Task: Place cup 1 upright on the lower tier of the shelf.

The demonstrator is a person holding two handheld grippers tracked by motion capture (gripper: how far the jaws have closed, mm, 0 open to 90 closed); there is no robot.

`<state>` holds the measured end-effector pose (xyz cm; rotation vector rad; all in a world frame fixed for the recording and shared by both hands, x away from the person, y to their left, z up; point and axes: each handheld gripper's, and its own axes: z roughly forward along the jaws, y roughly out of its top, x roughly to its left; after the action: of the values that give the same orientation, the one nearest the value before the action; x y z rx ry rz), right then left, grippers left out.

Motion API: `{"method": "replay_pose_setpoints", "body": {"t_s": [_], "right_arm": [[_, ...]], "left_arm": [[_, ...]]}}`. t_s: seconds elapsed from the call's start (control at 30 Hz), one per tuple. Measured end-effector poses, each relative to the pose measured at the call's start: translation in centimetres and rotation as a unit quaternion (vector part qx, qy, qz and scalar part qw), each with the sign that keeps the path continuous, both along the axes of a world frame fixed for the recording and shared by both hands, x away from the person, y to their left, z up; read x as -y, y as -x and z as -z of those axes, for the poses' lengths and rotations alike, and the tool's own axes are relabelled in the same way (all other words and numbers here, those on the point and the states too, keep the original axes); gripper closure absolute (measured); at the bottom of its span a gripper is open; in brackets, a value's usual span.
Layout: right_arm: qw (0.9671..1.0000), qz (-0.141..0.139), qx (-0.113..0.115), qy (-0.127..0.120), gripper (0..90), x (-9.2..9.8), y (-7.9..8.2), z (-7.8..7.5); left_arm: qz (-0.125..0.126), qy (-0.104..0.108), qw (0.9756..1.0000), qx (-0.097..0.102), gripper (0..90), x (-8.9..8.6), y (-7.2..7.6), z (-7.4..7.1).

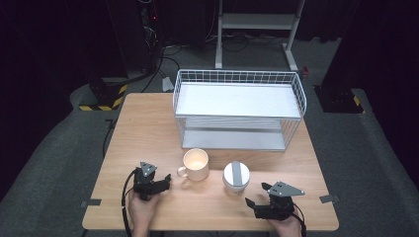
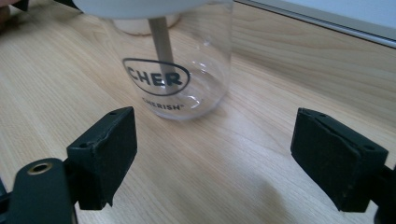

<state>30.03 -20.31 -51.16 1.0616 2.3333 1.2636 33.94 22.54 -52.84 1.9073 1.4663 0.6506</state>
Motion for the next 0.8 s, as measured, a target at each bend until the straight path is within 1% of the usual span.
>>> {"method": "replay_pose_setpoints", "body": {"t_s": [0.3,0.33,0.5,0.8], "right_arm": [[0.9997,-0.023,0.005,-0.001,13.4,-1.6,-0.4,-0.4],[0.9997,-0.023,0.003,-0.002,13.4,-1.7,-0.4,-0.4],[0.9995,-0.031,0.009,-0.001,13.2,-2.4,-0.8,-0.6],[0.9992,-0.038,0.012,0.000,12.7,-3.4,-1.4,-0.9]], "left_arm": [[0.000,0.000,1.0000,0.000,21.2,0.0,0.0,0.0],[0.000,0.000,1.0000,0.000,21.2,0.0,0.0,0.0],[0.000,0.000,1.0000,0.001,21.2,0.0,0.0,0.0],[0.000,0.000,1.0000,0.000,21.2,0.0,0.0,0.0]]}}
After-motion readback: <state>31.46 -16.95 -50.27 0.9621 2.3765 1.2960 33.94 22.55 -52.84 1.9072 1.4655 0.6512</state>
